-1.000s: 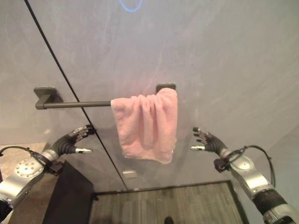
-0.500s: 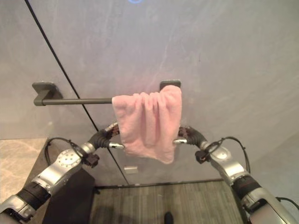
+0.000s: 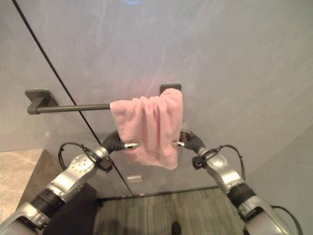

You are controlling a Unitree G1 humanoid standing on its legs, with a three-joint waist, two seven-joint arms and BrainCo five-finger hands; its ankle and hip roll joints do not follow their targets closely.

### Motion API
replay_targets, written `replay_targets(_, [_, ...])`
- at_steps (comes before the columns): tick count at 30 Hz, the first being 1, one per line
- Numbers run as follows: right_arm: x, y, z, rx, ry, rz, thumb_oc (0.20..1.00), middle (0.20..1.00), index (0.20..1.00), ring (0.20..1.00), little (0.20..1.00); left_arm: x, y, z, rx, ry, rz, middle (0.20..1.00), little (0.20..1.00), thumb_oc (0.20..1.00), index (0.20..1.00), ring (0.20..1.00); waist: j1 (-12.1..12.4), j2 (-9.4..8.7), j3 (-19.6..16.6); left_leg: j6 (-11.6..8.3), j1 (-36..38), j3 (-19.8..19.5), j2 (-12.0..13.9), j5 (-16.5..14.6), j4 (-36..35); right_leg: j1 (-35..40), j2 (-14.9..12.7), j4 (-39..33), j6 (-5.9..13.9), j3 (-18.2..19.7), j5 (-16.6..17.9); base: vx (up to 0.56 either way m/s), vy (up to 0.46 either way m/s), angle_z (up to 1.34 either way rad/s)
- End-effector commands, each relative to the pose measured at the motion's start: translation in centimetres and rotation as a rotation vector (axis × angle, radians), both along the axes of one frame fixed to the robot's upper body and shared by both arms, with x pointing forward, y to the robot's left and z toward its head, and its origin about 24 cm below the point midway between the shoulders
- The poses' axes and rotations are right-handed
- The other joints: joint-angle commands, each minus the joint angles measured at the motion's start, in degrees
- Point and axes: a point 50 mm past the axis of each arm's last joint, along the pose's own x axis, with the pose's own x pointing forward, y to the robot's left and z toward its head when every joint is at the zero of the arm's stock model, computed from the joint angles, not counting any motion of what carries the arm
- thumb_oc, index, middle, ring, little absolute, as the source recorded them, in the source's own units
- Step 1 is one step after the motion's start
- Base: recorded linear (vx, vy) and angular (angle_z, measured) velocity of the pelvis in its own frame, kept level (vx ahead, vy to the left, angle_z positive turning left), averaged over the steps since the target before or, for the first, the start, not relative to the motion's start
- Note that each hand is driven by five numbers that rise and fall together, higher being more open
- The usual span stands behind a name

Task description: Put brush and paste in cup on sink, flatten towel.

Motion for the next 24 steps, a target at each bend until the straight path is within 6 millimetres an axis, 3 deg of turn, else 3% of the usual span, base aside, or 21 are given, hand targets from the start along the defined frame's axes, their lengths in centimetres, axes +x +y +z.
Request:
replay_targets(1, [1.5, 1.0, 3.2, 0.016, -0.152, 0.003, 0.200, 0.200, 0.200, 0.200, 0.200, 0.6, 1.4, 0.8, 0.096, -0.063, 0.051, 0.200, 0.200, 0.200, 0.200, 0.200, 1.3, -2.04, -2.6, -0.89, -2.5, -1.0, 2.0, 2.0, 0.4, 3.1, -6.6, 0.4, 6.26, 0.9, -2.1, 0.04, -0.001, -0.06])
replay_targets(4, [1.4, 1.1, 5.1, 0.022, -0.240, 0.022, 0.200, 0.200, 0.200, 0.200, 0.200, 0.2, 2.2, 1.7, 0.079, -0.113, 0.095, 0.200, 0.200, 0.200, 0.200, 0.200, 1.6, -2.15, -2.9, -0.78, -2.0, -1.2, 1.9, 1.8, 0.4, 3.7, -6.7, 0.4, 6.29, 0.7, -2.4, 0.00, 0.000, 0.00])
replay_targets(5, [1.4, 1.1, 7.1, 0.010, -0.330, 0.028, 0.200, 0.200, 0.200, 0.200, 0.200, 0.1, 2.8, 3.5, 0.072, -0.192, 0.120, 0.200, 0.200, 0.200, 0.200, 0.200, 1.9, -2.25, -3.2, -0.69, -1.7, -1.2, 1.8, 1.6, 0.4, 4.0, -6.8, 0.4, 6.36, 0.6, -2.5, 0.02, 0.007, 0.03])
replay_targets(6, [1.4, 1.1, 7.1, 0.010, -0.329, 0.029, 0.200, 0.200, 0.200, 0.200, 0.200, 0.0, 2.9, 3.5, 0.072, -0.192, 0.121, 0.200, 0.200, 0.200, 0.200, 0.200, 1.8, -2.25, -3.2, -0.69, -1.6, -1.2, 1.8, 1.6, 0.4, 4.0, -6.8, 0.5, 6.36, 0.6, -2.5, 0.00, 0.000, 0.00])
replay_targets(8, [1.2, 1.5, 9.7, 0.051, -0.438, 0.033, 0.200, 0.200, 0.200, 0.200, 0.200, -0.2, 3.3, 5.9, 0.032, -0.295, 0.160, 0.200, 0.200, 0.200, 0.200, 0.200, 2.1, -2.43, -3.5, -0.60, -1.5, -1.2, 1.7, 1.5, 0.4, 4.1, -6.8, 0.4, 6.46, 0.6, -2.5, 0.00, 0.000, 0.00])
replay_targets(13, [0.6, 2.8, 12.1, 0.138, -0.532, 0.072, 0.200, 0.200, 0.200, 0.200, 0.200, -0.9, 3.8, 8.1, -0.038, -0.394, 0.206, 0.200, 0.200, 0.200, 0.200, 0.200, 2.3, -2.64, -3.7, -0.50, -1.4, -1.2, 1.6, 1.3, 0.4, 4.1, -7.0, 0.4, 6.57, 0.7, -2.4, 0.00, 0.000, 0.00])
replay_targets(16, [0.5, 3.2, 11.9, 0.124, -0.527, 0.090, 0.200, 0.200, 0.200, 0.200, 0.200, -1.2, 4.0, 7.7, -0.043, -0.382, 0.223, 0.200, 0.200, 0.200, 0.200, 0.200, 2.4, -2.82, -3.7, -0.42, -1.3, -1.1, 1.6, 1.2, 0.4, 4.1, -7.1, 0.4, 6.54, 0.9, -2.4, 0.00, 0.000, 0.00])
replay_targets(22, [0.8, 3.9, 6.9, 0.072, -0.319, 0.088, 0.200, 0.200, 0.200, 0.200, 0.200, -1.3, 4.8, 3.2, 0.051, -0.210, 0.279, 0.200, 0.200, 0.200, 0.200, 0.200, 3.0, -3.20, -3.1, -0.35, -1.2, -1.1, 1.5, 1.2, 0.4, 4.3, -7.1, 0.4, 6.36, 0.9, -2.5, 0.00, 0.000, 0.00])
replay_targets(24, [0.9, 4.3, 6.1, 0.067, -0.280, 0.097, 0.200, 0.200, 0.200, 0.200, 0.200, -1.3, 5.2, 2.0, 0.078, -0.162, 0.295, 0.200, 0.200, 0.200, 0.200, 0.200, 3.2, -3.28, -3.0, -0.36, -1.2, -1.1, 1.6, 1.2, 0.4, 4.4, -7.0, 0.4, 6.28, 0.8, -2.5, 0.00, 0.000, 0.00])
